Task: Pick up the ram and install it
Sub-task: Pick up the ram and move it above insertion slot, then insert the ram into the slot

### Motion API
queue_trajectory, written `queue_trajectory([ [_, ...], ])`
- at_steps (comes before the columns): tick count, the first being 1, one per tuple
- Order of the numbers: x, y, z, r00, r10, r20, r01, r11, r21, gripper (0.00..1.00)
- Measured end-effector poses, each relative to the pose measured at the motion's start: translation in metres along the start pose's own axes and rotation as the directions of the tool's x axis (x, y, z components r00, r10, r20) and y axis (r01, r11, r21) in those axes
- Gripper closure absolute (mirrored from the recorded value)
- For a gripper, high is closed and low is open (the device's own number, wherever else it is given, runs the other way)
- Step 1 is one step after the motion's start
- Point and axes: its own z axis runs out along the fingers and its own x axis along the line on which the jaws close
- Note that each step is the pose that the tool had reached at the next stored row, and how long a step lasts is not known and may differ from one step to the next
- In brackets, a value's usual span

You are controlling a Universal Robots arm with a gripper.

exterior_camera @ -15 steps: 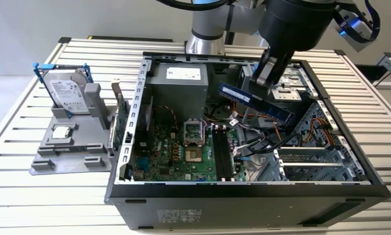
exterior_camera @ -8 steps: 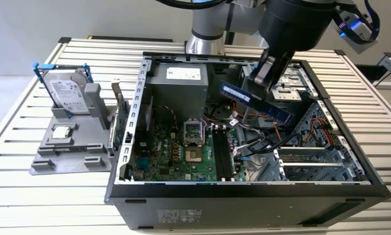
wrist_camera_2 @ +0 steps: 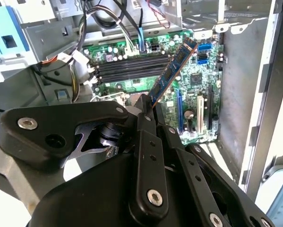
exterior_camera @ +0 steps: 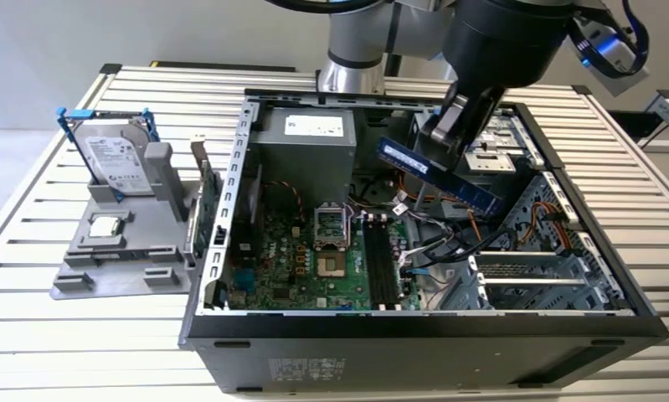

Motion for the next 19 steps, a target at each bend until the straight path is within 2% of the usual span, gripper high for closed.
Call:
queue_trajectory([
  [10, 0.0, 0.0, 0.0, 0.997, 0.077, 0.0018, -0.077, 0.997, 0.0007, 1.0],
  [19, 0.0, 0.0, 0.0, 0.9886, 0.15, 0.0035, -0.15, 0.9886, 0.0012, 1.0],
])
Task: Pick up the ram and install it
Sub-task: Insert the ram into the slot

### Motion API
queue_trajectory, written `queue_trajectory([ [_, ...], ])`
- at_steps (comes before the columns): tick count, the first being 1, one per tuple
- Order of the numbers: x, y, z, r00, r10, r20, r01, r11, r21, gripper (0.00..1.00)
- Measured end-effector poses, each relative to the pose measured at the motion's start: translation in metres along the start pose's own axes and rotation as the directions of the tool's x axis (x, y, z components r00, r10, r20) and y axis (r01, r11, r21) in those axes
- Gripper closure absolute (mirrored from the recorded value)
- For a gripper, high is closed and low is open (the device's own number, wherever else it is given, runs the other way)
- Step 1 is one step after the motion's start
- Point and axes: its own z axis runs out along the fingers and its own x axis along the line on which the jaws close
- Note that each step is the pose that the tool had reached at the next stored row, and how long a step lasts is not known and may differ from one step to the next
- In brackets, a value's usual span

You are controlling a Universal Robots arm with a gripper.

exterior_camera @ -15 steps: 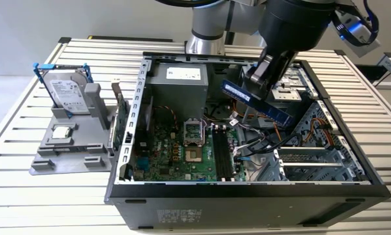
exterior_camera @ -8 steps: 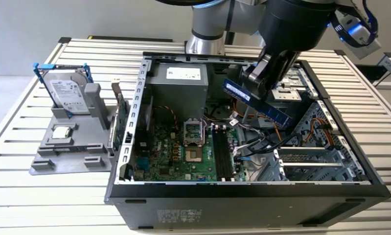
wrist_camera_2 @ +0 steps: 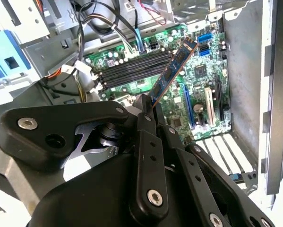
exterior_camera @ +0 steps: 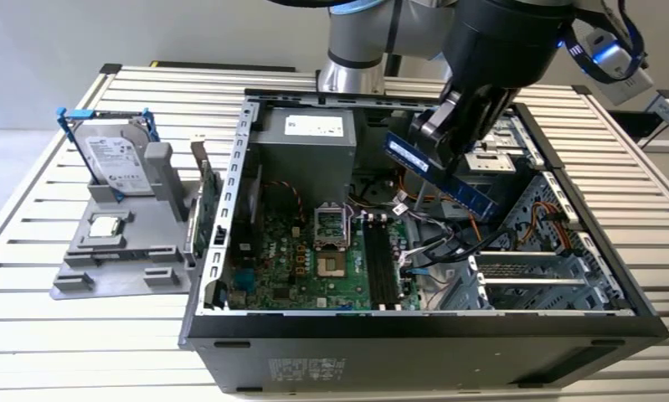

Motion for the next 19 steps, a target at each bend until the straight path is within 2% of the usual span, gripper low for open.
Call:
queue_trajectory([
  [9, 0.0, 0.0, 0.0, 0.9972, 0.074, 0.0016, -0.074, 0.9972, 0.0007, 1.0],
  [14, 0.0, 0.0, 0.0, 0.9931, 0.117, 0.0026, -0.117, 0.9931, 0.0011, 1.0],
  [19, 0.0, 0.0, 0.0, 0.9871, 0.16, 0.0036, -0.16, 0.9871, 0.0014, 1.0],
])
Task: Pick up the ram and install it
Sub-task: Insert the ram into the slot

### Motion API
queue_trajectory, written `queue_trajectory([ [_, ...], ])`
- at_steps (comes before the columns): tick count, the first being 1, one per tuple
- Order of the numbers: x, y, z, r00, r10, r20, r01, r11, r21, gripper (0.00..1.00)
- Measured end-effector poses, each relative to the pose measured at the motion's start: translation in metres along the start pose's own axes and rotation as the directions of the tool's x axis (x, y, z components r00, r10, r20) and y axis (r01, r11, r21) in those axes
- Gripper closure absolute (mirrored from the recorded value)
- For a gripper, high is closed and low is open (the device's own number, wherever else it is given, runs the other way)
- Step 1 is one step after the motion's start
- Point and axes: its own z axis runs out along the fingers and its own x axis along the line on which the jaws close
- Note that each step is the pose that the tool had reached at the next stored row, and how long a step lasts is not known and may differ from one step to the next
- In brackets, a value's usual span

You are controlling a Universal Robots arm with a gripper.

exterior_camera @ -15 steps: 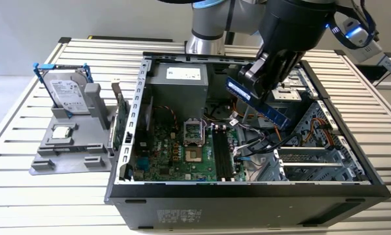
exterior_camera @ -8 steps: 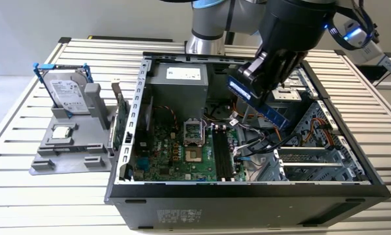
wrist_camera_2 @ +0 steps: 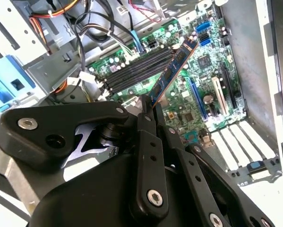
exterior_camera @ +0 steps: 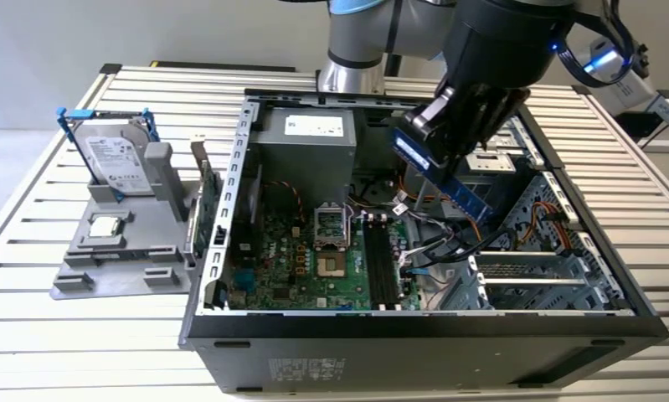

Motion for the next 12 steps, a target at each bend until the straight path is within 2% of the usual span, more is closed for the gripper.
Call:
queue_trajectory([
  [6, 0.0, 0.0, 0.0, 0.9987, 0.05, 0.0012, -0.05, 0.9987, 0.0004, 1.0],
  [12, 0.0, 0.0, 0.0001, 0.9949, 0.101, 0.0024, -0.101, 0.9949, 0.0008, 1.0],
])
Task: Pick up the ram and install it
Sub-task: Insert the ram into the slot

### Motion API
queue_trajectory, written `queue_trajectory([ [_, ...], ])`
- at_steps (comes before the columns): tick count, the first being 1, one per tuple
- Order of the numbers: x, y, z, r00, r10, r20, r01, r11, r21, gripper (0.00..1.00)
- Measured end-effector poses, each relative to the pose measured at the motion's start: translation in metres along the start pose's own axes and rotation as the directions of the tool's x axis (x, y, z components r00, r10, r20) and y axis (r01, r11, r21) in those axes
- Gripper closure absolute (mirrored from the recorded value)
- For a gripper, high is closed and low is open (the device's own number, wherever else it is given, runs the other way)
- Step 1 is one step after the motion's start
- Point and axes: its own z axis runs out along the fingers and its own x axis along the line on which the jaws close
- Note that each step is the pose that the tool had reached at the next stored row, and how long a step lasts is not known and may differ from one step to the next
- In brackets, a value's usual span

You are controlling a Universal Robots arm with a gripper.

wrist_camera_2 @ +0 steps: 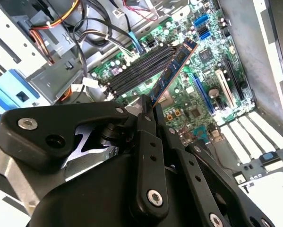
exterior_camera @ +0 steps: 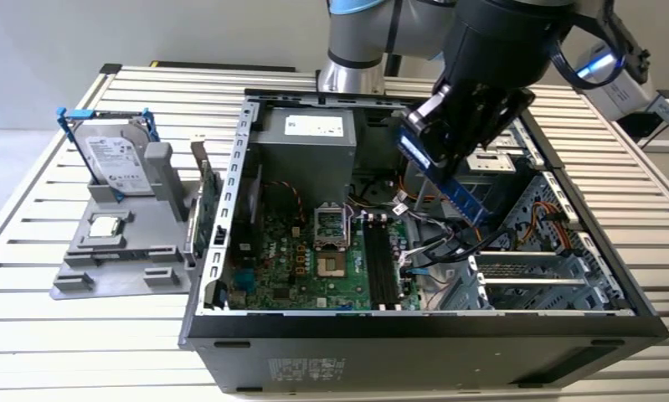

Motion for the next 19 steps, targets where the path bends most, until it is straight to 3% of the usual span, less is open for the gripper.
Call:
queue_trajectory([
  [10, 0.0, 0.0, 0.0, 0.9964, 0.084, 0.0019, -0.084, 0.9964, 0.0008, 1.0],
  [19, 0.0, 0.0, -0.0002, 0.9874, 0.158, 0.0034, -0.158, 0.9874, 0.0016, 1.0],
])
